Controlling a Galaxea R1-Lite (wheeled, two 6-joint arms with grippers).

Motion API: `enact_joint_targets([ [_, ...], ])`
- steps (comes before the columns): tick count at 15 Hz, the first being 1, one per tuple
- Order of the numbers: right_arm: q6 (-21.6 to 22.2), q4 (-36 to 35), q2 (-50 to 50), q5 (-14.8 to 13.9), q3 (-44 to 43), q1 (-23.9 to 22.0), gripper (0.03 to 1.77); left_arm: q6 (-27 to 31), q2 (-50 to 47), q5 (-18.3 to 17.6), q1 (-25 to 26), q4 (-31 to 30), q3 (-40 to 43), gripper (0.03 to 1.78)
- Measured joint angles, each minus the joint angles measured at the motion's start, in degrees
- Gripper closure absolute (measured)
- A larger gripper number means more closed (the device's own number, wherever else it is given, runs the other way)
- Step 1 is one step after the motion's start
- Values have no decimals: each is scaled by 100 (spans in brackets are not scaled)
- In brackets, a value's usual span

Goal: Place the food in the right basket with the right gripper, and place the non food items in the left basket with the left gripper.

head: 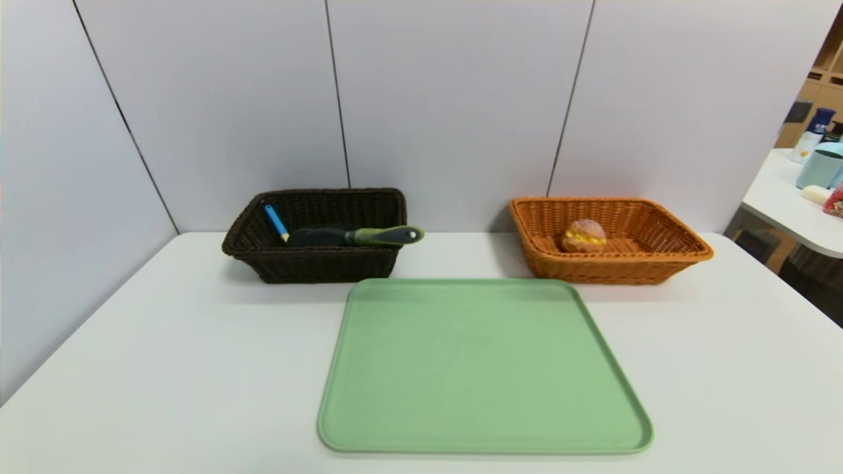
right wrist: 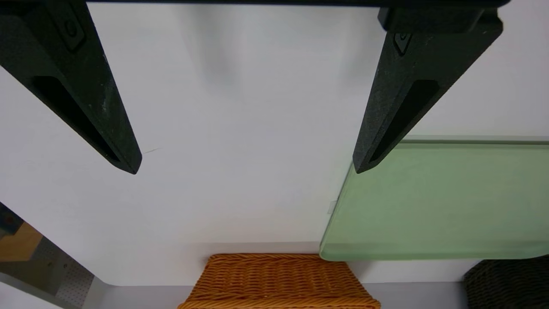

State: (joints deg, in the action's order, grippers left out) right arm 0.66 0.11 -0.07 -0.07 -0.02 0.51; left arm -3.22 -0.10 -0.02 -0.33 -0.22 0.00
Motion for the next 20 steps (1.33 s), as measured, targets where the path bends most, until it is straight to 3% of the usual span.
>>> enact_joint_targets([
  [20, 68, -11, 0, -2, 2, 0, 10, 2, 2, -7, -2, -2, 0, 12],
])
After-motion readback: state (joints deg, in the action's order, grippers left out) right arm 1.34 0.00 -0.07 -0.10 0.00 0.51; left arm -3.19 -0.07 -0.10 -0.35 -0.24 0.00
